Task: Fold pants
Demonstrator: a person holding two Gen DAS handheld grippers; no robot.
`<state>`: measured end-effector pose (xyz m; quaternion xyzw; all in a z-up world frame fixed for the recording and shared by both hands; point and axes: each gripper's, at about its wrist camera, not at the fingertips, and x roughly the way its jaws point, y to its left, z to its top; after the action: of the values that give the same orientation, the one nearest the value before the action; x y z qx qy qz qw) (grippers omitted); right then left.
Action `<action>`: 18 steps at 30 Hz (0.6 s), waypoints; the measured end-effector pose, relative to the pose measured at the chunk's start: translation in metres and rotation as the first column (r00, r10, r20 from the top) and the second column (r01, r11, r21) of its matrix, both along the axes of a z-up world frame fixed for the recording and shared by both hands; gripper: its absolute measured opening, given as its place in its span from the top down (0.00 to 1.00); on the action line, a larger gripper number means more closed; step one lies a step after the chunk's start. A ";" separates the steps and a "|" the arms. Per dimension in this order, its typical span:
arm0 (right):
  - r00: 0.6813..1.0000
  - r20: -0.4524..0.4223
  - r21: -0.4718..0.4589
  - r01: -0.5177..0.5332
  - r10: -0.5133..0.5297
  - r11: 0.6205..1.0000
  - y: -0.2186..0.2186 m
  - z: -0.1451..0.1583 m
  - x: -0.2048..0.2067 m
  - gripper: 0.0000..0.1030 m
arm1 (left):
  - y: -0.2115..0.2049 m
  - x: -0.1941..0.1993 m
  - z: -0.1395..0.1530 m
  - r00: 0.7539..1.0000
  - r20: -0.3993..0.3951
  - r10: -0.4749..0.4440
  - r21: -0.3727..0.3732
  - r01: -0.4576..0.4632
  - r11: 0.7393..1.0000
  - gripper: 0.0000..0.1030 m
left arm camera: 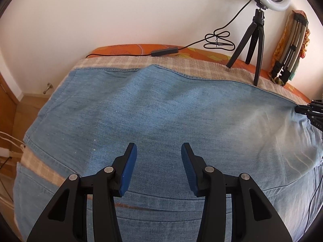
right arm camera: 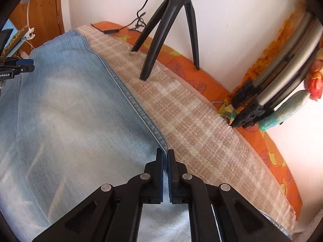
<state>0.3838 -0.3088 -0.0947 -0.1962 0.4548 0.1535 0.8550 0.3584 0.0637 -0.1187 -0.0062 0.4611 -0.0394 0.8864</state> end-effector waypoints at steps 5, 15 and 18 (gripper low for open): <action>0.994 0.098 0.044 -0.059 0.055 0.997 0.011 0.042 -0.066 0.99 | 0.015 -0.006 0.022 0.999 0.021 0.050 -0.083 -0.048 0.995 0.38; 0.981 0.084 0.153 -0.184 0.173 0.971 0.048 0.040 -0.200 0.99 | 0.027 -0.020 0.051 0.993 0.045 0.112 -0.164 -0.103 0.981 0.29; 0.979 0.083 0.132 -0.196 0.186 0.972 0.056 0.026 -0.223 0.99 | 0.032 -0.012 0.044 0.992 0.010 0.125 -0.199 -0.120 0.973 0.29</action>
<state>0.1605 -0.2526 -0.0683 -0.1842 0.3915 0.2595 0.8634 0.3463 0.0961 -0.0751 -0.1223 0.4436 -0.0304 0.8873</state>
